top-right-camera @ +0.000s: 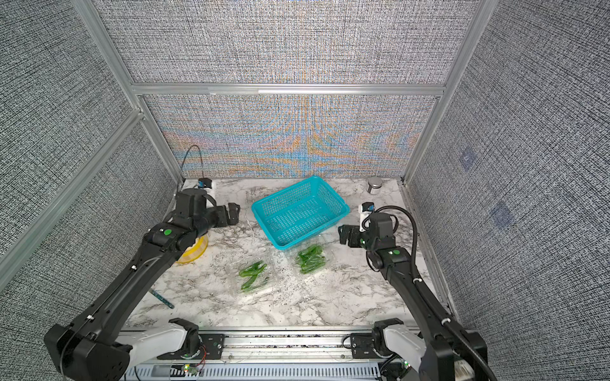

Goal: Take small green peppers out of containers
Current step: Open the packing box at the center of the board.

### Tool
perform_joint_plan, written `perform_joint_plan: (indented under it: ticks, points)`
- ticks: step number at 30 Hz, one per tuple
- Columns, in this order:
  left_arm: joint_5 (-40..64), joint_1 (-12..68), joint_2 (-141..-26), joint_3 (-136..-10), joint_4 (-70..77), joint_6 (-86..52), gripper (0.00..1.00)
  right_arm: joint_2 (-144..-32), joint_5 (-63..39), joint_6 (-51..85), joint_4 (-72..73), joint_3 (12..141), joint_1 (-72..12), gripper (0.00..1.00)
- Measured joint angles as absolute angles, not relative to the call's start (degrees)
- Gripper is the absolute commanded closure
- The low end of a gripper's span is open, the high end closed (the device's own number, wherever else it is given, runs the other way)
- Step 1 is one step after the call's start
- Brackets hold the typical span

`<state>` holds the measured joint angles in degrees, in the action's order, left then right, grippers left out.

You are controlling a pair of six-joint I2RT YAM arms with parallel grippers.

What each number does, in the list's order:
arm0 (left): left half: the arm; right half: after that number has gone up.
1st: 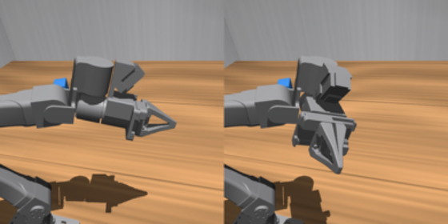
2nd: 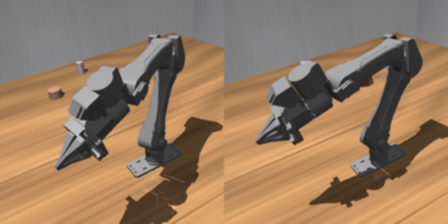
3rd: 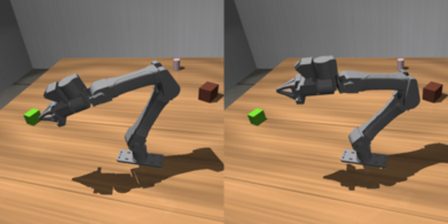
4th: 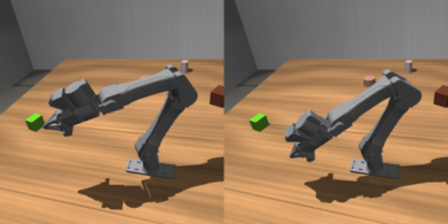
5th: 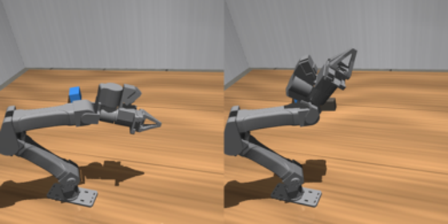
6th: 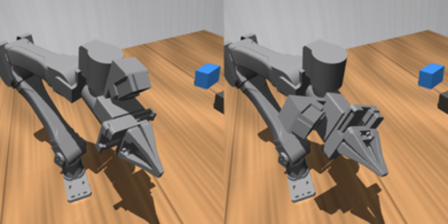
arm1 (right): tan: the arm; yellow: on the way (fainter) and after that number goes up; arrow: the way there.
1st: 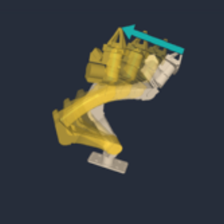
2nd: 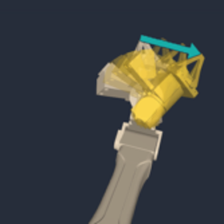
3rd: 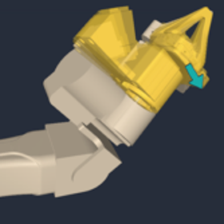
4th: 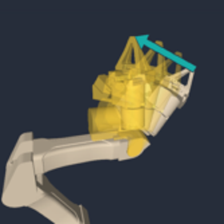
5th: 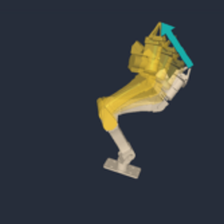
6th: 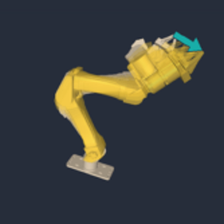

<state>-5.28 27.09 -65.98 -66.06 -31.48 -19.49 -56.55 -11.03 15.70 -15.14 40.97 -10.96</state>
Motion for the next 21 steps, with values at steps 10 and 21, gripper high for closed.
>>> perform_joint_plan:
  ticks: [10,21]
  points:
    - [-2.59,54.59,-68.47,-63.05,-35.07,-27.24,0.06,-40.64,-23.44,29.61,-19.35,25.89,-17.21,0.26]
    - [3.60,57.21,-89.12,-68.45,-23.05,-38.09,0.05,-36.80,-25.50,41.67,-7.75,11.57,-18.26,0.40]
